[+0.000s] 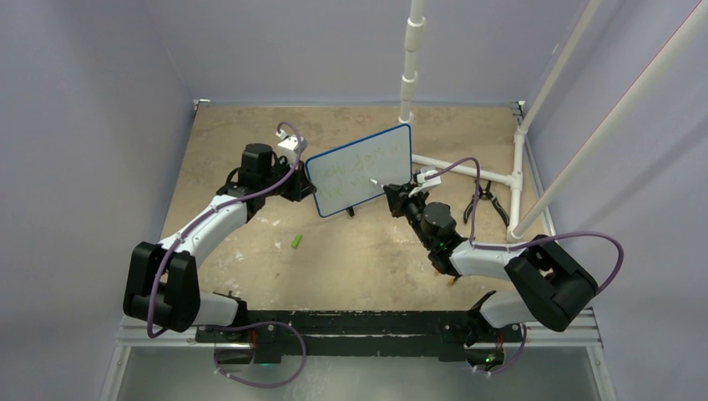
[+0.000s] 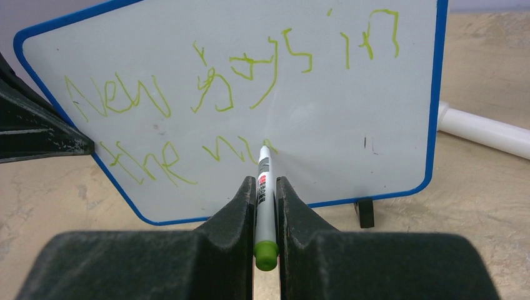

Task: Write a sentence on the whiteboard

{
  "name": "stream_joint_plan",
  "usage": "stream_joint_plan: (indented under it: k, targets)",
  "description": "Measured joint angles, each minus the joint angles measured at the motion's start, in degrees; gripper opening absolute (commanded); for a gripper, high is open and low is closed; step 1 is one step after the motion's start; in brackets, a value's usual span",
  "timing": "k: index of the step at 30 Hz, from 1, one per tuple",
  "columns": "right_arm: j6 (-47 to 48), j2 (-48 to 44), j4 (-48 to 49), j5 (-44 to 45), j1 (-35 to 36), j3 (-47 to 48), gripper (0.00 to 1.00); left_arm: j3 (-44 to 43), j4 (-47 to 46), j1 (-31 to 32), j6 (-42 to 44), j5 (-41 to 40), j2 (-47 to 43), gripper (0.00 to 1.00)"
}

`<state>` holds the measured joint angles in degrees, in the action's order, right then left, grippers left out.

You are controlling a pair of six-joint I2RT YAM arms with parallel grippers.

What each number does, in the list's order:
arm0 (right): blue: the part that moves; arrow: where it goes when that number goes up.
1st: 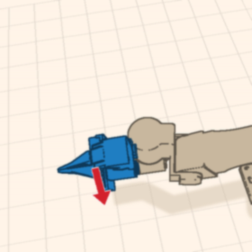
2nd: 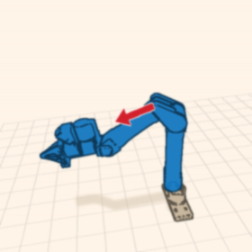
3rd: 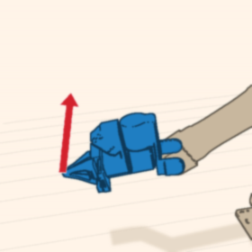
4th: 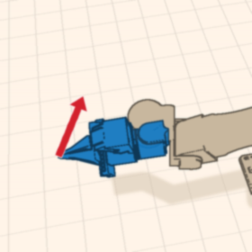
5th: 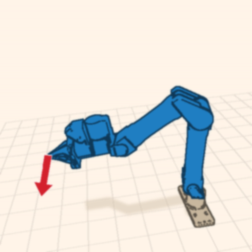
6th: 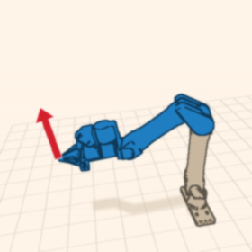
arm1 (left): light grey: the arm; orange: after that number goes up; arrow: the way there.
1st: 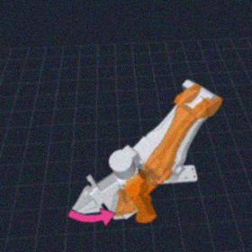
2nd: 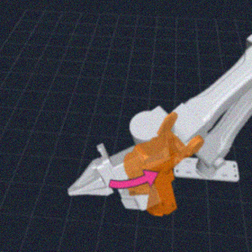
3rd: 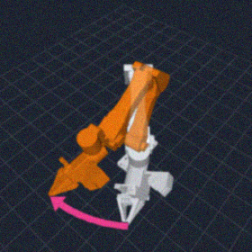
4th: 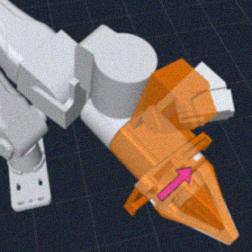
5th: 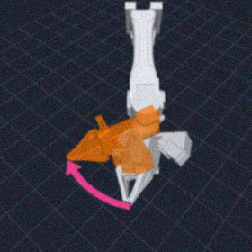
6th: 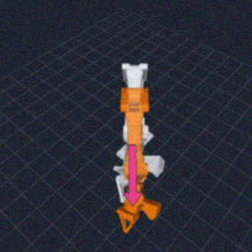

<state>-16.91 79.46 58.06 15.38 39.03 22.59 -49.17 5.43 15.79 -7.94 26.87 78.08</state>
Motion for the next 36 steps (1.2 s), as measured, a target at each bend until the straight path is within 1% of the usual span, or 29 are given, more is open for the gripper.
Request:
stream_joint_plan:
  k: [18,36]
  targets:
    - [-0.6,0.0,-3.3,0.9,0.0,0.0,0.00,0.0,0.0,0.0,0.0,0.0,0.0,0.00]
    - [0.4,-1.3,-3.3,2.2,0.0,0.7,0.00,0.0,0.2,0.0,0.0,0.4,-0.7,0.00]
